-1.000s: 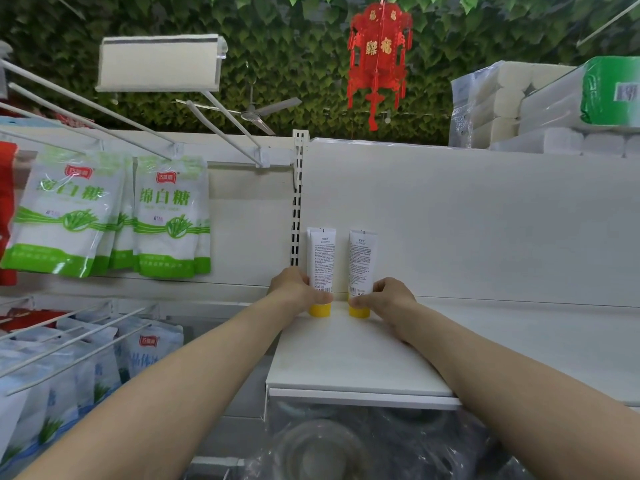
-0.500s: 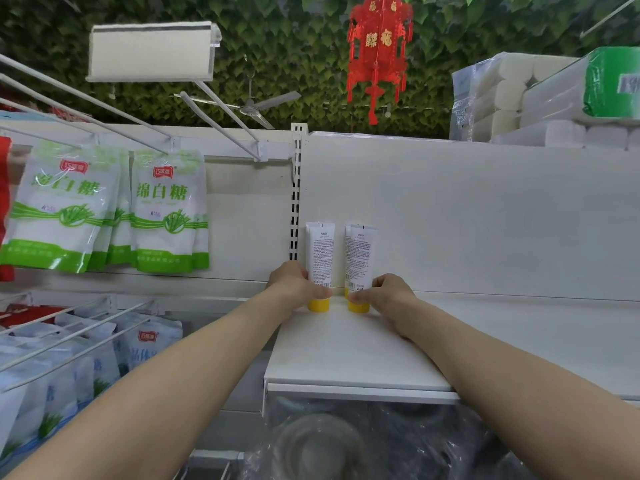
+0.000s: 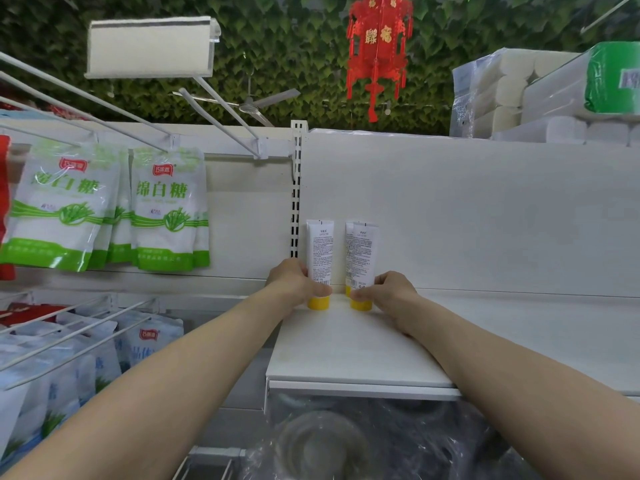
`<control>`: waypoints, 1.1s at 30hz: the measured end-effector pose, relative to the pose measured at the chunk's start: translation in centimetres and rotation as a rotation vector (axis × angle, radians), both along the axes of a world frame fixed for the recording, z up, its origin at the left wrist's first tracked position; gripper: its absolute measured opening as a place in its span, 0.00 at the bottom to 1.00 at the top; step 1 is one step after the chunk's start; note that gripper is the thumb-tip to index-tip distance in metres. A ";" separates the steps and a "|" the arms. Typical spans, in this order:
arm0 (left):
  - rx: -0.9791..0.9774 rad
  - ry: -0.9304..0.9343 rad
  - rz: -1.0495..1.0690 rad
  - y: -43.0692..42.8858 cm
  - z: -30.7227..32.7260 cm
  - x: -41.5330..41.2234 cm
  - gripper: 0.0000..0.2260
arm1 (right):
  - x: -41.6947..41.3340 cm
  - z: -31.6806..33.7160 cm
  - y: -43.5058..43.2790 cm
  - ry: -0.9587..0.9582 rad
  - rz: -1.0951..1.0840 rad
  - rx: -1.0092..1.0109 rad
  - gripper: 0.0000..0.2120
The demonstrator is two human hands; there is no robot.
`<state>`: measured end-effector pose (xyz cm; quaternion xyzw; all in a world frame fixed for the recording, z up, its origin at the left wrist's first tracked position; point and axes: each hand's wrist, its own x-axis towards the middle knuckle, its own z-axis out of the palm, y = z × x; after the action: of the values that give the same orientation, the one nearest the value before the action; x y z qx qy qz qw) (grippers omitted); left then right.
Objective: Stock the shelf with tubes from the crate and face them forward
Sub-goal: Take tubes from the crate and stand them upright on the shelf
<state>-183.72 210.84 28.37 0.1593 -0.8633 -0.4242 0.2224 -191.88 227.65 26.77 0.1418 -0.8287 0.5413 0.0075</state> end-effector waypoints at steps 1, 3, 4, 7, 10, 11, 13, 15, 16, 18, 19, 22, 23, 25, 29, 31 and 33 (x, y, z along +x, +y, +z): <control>0.003 0.000 0.001 0.0 0.0 0.0 0.16 | 0.0 0.0 0.0 0.002 0.000 0.002 0.14; 0.001 -0.001 0.004 0.1 0.0 0.0 0.16 | 0.1 0.0 0.0 0.008 0.004 0.005 0.12; 0.000 0.000 0.005 0.1 -0.1 0.0 0.16 | 0.1 0.0 0.0 0.012 0.005 0.004 0.12; 0.006 0.005 0.008 0.1 -0.1 0.1 0.17 | 0.1 0.0 0.1 0.016 0.005 -0.004 0.12; -0.004 0.003 0.005 0.1 0.0 0.2 0.16 | -0.1 -0.2 0.1 0.022 -0.006 -0.014 0.13; -0.007 0.005 0.004 0.0 0.0 0.2 0.16 | -0.2 -0.2 0.0 0.021 -0.009 -0.019 0.13; -0.011 0.009 0.001 0.0 0.0 0.2 0.17 | -0.1 -0.2 0.0 0.017 -0.006 -0.022 0.13; -0.009 0.011 -0.004 0.0 0.0 0.3 0.16 | -0.1 -0.2 0.1 0.013 -0.007 -0.027 0.13; -0.006 0.009 -0.008 0.0 0.0 0.2 0.16 | -0.1 -0.2 0.1 0.013 -0.007 -0.028 0.13; -0.001 0.009 -0.015 -0.1 0.0 0.2 0.16 | -0.1 -0.2 0.0 0.022 -0.005 -0.030 0.13; 0.003 0.011 -0.020 -0.1 -0.1 0.2 0.16 | -0.2 -0.2 0.0 0.027 -0.005 -0.026 0.13; 0.006 0.014 -0.023 -0.1 -0.2 0.2 0.17 | -0.2 -0.3 -0.1 0.042 -0.019 -0.016 0.15; 0.006 0.015 -0.021 -0.1 -0.2 0.2 0.17 | -0.2 -0.3 -0.1 0.047 -0.024 -0.015 0.15; 0.011 0.017 -0.024 -0.2 -0.3 0.1 0.17 | -0.1 -0.3 -0.1 0.051 -0.025 -0.015 0.16; 0.027 0.021 -0.028 -0.3 -0.4 0.0 0.16 | -0.1 -0.4 0.0 0.054 -0.025 -0.009 0.16; 0.025 0.024 -0.030 -0.3 -0.5 0.0 0.16 | -0.1 -0.4 0.0 0.063 -0.034 -0.005 0.17; 0.035 0.034 -0.041 -0.3 -0.5 0.0 0.16 | -0.1 -0.4 0.0 0.062 -0.037 -0.003 0.18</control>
<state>-183.71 210.58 27.89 0.1381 -0.8550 -0.4463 0.2252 -191.99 227.62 26.33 0.1431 -0.8299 0.5375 0.0431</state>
